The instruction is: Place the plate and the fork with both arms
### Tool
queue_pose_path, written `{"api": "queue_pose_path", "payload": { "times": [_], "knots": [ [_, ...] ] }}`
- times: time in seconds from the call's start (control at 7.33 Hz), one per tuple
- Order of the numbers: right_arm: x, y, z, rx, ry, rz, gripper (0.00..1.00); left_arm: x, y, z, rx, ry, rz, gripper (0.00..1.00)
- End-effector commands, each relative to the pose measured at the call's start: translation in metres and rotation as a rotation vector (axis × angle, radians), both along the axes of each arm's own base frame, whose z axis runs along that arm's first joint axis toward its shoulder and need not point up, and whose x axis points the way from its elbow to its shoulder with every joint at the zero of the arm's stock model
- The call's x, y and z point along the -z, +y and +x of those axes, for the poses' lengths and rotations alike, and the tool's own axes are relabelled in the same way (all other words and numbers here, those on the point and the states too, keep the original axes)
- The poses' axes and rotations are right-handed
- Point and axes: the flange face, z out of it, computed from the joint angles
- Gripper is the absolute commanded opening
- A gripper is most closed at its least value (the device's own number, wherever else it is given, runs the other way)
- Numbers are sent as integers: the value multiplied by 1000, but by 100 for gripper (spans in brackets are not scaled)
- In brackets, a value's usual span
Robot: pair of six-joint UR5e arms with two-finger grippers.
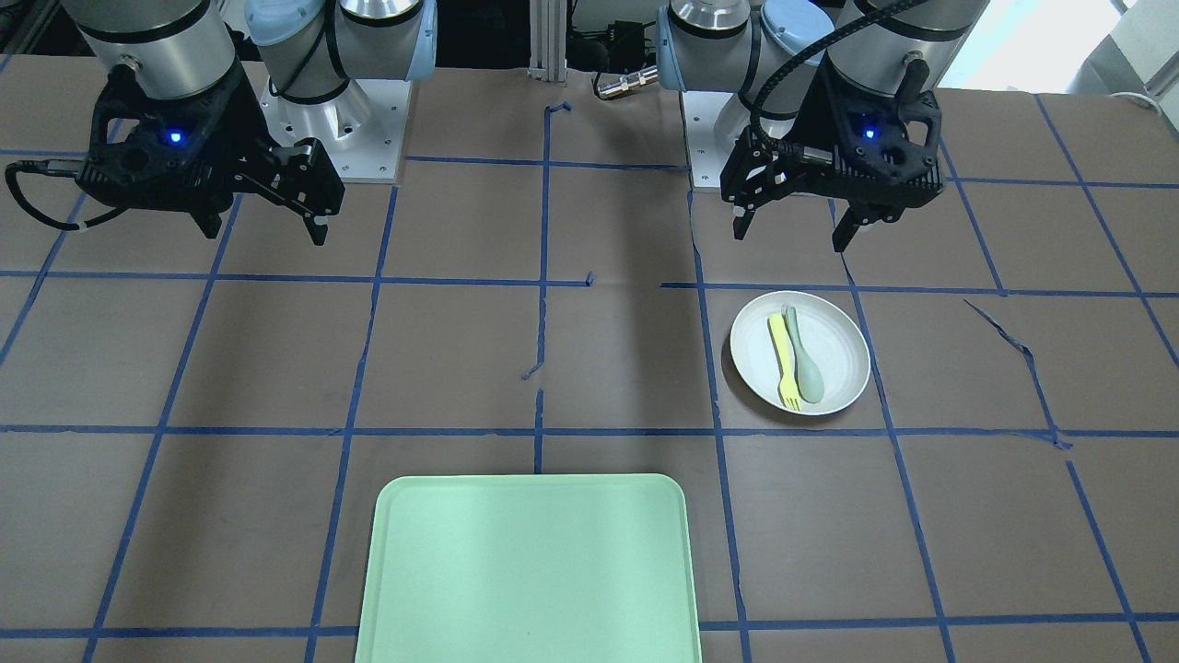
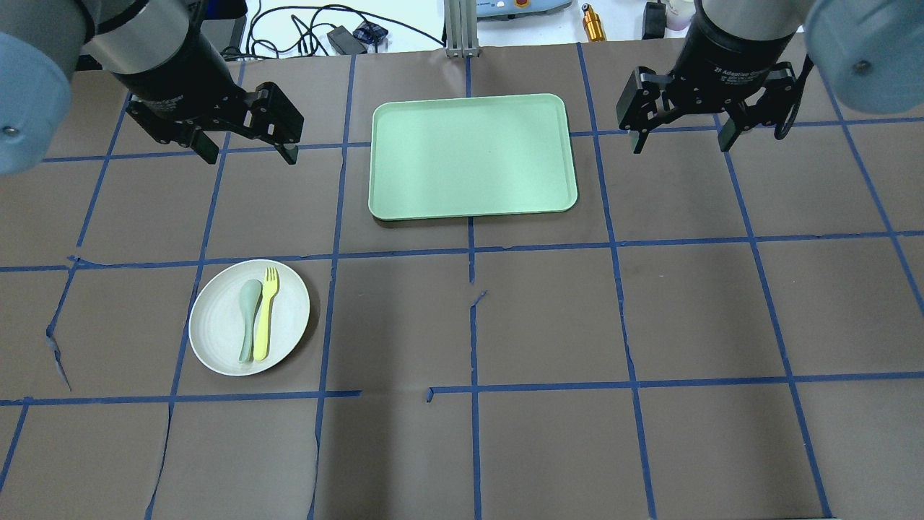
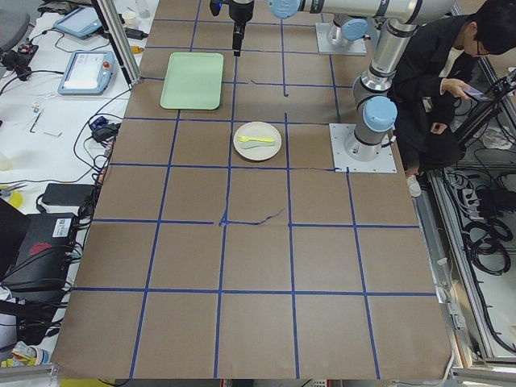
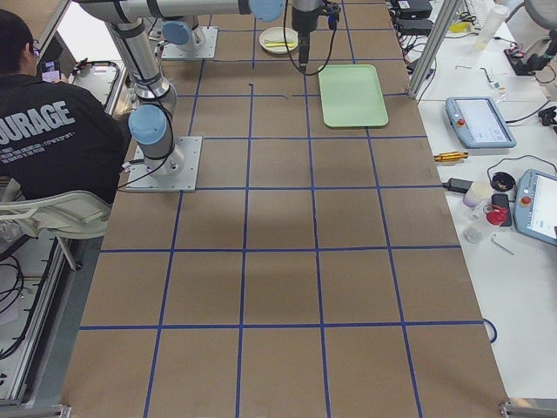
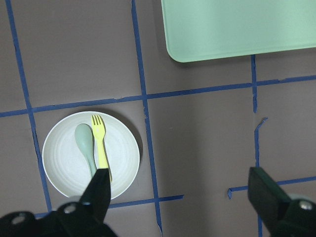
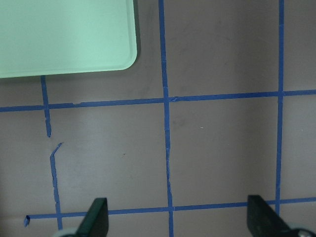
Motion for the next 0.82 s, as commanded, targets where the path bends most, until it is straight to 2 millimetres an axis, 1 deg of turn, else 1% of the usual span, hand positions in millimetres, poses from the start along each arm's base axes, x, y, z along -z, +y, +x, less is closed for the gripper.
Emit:
{"api": "queue_pose_path", "payload": {
  "times": [0.0, 0.68],
  "knots": [
    [-4, 5, 1, -2, 0, -7, 100, 6, 4, 1, -10, -10, 11, 100],
    [1, 2, -1, -2, 20, 0, 100, 3, 2, 1, -31, -7, 0, 100]
  ]
}}
